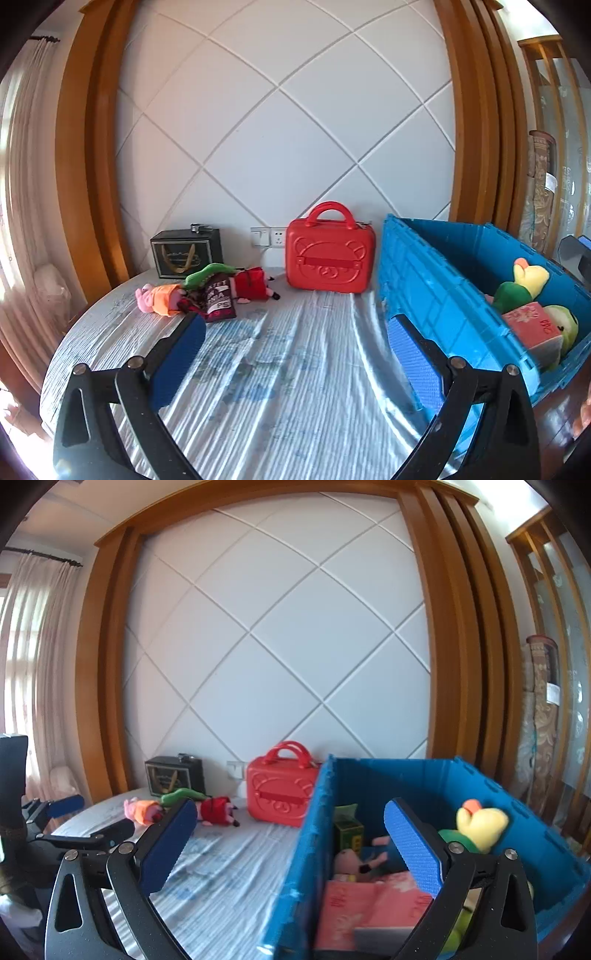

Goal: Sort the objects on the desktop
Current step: 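Withdraw both tools from the crate back over the bed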

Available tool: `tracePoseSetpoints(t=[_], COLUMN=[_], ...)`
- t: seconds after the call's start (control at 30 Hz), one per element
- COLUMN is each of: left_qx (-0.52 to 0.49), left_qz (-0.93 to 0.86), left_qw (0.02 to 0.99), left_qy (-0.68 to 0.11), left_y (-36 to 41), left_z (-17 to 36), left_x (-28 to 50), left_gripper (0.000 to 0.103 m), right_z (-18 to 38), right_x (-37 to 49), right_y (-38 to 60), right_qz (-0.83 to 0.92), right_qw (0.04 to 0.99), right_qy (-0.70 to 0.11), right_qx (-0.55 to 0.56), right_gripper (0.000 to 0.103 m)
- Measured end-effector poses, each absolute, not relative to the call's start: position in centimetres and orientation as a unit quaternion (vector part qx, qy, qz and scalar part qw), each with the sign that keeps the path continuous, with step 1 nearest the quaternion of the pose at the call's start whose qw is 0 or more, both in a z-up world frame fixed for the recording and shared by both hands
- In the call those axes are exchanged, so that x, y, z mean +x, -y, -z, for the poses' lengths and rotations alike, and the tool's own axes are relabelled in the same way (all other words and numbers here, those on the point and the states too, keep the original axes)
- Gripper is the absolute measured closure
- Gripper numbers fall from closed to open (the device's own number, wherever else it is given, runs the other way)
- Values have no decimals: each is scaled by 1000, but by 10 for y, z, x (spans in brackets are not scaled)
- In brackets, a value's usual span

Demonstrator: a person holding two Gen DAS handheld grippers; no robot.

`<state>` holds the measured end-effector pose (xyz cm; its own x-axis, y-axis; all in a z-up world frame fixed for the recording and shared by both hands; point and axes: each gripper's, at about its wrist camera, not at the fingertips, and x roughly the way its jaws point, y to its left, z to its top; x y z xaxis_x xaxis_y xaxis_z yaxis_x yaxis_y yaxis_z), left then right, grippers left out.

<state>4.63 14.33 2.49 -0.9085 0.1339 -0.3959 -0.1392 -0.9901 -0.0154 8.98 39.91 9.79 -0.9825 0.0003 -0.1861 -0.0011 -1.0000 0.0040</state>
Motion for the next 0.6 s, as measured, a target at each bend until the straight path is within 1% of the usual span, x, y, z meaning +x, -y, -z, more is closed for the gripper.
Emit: tracePoseSetpoints(t=[0.1, 0.23, 0.3, 0.43, 0.6], left_qx=[-210, -225, -236, -268, -294], left_qz=[-976, -974, -971, -963, -955], left_qw=[59, 36, 20, 3, -26], left_qy=[-2, -8, 2, 20, 40], left_y=[-82, -7, 24, 69, 106], left_z=[-15, -3, 5, 24, 43], left_x=[34, 13, 1, -21, -48], left_gripper=[2, 2, 2, 2, 2], right_z=[-93, -81, -71, -50, -27], right_x=[70, 41, 27, -9, -53], right_y=[-345, -281, -259, -235, -229], right_qz=[-995, -993, -990, -981, -972], right_qw=[-15, -9, -12, -8, 4], right_qy=[-3, -4, -13, -20, -39], right_qx=[-100, -120, -138, -193, -232], right_gripper=[0, 0, 0, 0, 0])
